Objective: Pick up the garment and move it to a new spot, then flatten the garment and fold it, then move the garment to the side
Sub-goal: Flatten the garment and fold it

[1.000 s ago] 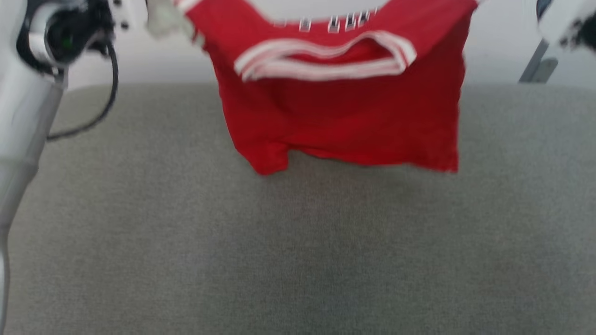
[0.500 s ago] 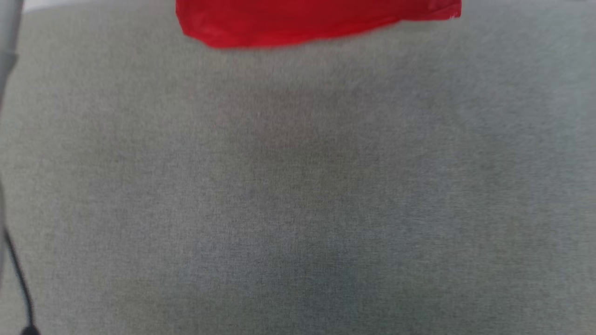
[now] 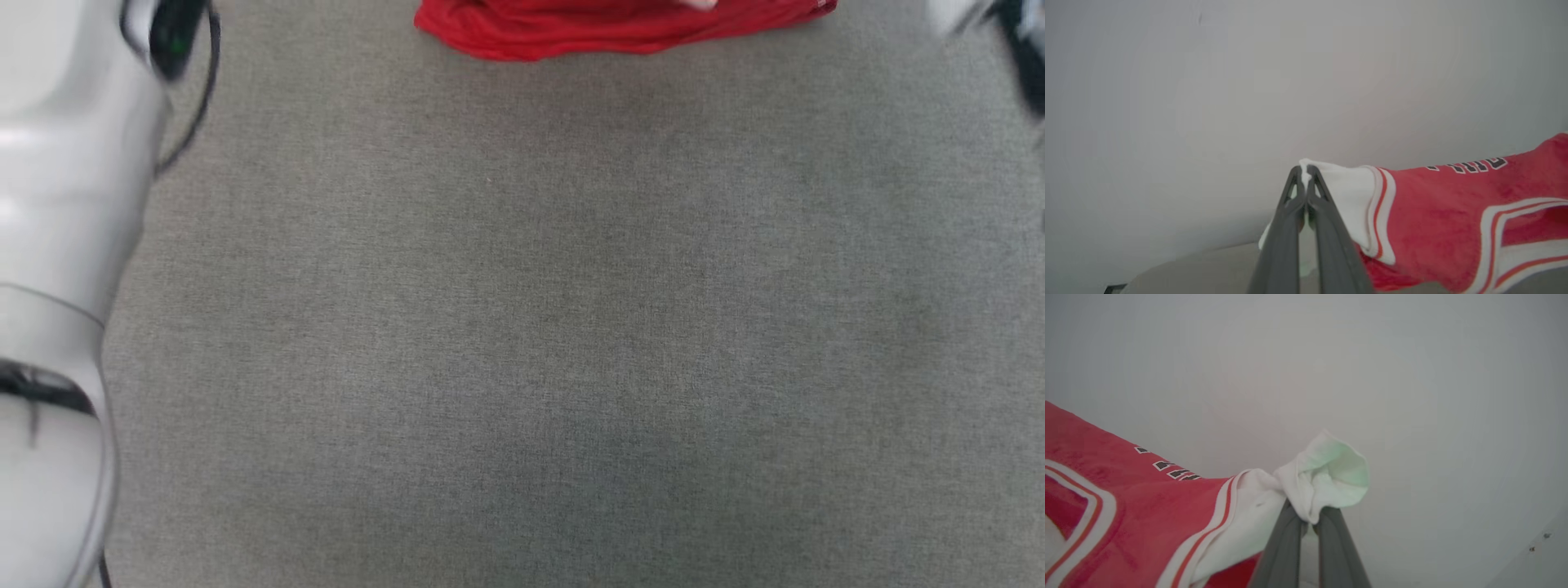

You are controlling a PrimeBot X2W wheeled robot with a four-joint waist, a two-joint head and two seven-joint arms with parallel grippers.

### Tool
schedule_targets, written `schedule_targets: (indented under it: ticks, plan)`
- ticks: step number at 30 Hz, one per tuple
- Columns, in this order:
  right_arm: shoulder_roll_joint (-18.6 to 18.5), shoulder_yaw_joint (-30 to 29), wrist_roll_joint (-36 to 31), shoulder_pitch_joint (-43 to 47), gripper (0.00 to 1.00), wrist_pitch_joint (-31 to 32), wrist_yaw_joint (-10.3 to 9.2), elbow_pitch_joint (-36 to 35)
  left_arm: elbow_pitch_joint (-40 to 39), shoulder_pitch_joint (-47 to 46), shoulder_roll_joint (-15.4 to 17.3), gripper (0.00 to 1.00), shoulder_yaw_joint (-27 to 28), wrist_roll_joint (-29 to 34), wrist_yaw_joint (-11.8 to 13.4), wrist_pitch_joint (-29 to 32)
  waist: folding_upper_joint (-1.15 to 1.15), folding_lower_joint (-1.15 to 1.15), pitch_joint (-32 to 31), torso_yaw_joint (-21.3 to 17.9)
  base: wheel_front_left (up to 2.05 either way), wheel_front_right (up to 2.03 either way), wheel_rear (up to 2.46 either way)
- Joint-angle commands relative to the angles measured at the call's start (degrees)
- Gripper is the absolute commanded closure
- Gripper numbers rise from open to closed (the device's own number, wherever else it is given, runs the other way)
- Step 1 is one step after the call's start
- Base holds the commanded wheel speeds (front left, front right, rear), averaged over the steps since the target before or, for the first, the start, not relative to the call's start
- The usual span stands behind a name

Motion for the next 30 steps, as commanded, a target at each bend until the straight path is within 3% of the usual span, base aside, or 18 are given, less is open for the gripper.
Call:
schedule_targets:
  ticks: [1, 9, 18, 24, 30]
  plan:
    - [-0.23, 1.28, 1.85, 2.19, 1.0, 1.17, -0.04, -0.36, 0.94, 2.08, -0.06, 1.0, -0.44, -0.67, -0.4, 1.65, 0.0, 0.0, -0.53, 0.06, 0.0, 0.0, 0.0]
    - [-3.6, 8.25, 15.89, 13.7, 1.0, 11.97, -0.04, -8.11, 1.87, 13.18, -0.71, 1.0, -2.17, -6.41, -1.01, 15.02, 0.0, 0.0, -3.25, 0.48, 0.0, 0.0, 0.0]
    - [-11.11, 9.99, 28.33, 29.04, 1.0, 25.28, -0.03, -21.96, -6.34, 28.51, 3.21, 1.0, -2.25, -13.02, -1.0, 23.27, 0.0, 0.0, -6.17, 0.6, 0.0, 0.0, 0.0]
    - [-15.37, 6.9, 31.58, 40.49, 1.0, 31.9, -0.03, -30.05, -16.74, 40.12, 7.5, 1.0, -1.65, -15.9, 2.86, 25.88, 0.0, 0.0, -8.67, 0.59, 0.0, 0.0, 0.0]
    - [-18.2, 2.18, 33.39, 51.4, 1.0, 40.47, -0.03, -38.12, -34.11, 52.86, 14.35, 1.0, -0.15, -19.25, 10.77, 29.55, 0.0, 0.0, -10.76, 0.67, 0.0, 0.0, 0.0]
